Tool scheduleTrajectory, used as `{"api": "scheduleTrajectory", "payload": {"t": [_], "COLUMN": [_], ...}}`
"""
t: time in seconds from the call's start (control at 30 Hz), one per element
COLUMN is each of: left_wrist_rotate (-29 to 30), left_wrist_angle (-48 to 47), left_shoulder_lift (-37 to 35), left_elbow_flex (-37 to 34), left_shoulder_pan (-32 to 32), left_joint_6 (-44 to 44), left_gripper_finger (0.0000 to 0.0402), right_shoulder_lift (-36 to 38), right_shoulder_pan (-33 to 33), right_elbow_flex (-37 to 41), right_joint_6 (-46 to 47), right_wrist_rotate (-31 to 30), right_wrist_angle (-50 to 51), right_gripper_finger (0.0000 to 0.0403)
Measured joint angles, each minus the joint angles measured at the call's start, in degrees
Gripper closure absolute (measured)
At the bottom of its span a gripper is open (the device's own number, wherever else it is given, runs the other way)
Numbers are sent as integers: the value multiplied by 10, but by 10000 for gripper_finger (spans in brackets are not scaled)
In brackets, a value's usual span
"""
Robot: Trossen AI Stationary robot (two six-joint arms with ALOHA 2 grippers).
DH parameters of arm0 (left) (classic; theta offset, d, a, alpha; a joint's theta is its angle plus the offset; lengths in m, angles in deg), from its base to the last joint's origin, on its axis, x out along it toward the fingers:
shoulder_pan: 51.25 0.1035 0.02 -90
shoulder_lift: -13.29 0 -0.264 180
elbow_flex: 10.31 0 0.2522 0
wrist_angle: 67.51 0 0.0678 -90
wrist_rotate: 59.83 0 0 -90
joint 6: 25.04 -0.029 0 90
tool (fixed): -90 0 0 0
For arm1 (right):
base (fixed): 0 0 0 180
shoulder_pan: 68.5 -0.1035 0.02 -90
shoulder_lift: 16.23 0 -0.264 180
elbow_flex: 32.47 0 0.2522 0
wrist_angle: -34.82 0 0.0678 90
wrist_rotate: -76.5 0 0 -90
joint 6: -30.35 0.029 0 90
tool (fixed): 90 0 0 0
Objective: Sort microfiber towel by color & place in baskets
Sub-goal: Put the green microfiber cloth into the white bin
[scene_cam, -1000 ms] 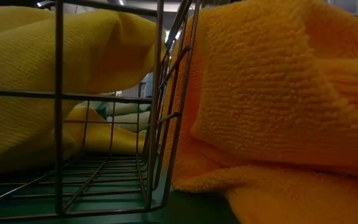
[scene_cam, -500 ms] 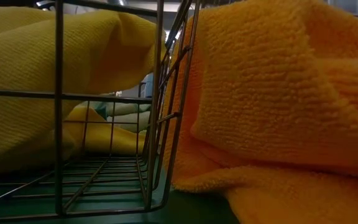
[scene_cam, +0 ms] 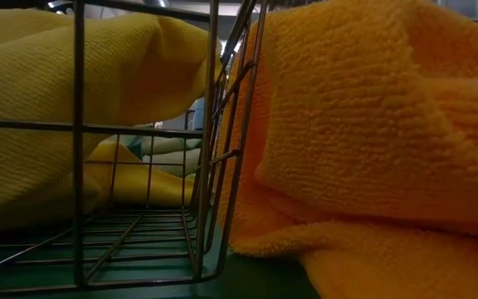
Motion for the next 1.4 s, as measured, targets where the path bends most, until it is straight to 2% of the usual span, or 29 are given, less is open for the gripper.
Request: {"api": "scheduleTrajectory", "payload": {"t": [0.23,0.5,0.77,1.07,1.3,1.4], "left_wrist_rotate": [3,4,4,4,5,5], "left_wrist_angle": [1,4,4,4,4,4], "left_shoulder_lift": [0,0,0,0,0,0], "left_elbow_flex": [0,0,0,0,0,0], "left_shoulder_pan": [0,0,0,0,0,0], "left_joint_6": [-1,-2,-2,-2,-6,-7], "left_gripper_finger": [285,285,285,285,285,285], "right_shoulder_lift": [2,5,5,-12,-12,-12], "right_shoulder_pan": [-43,-83,-74,-27,-8,-1], "right_elbow_flex": [4,4,4,8,141,210], "right_joint_6": [1,1,-1,10,-20,-35], "right_wrist_rotate": [30,27,-16,-1,17,29], "right_wrist_angle": [-50,-81,-77,-72,-128,-187], "right_gripper_finger": [402,402,402,402,402,402]}}
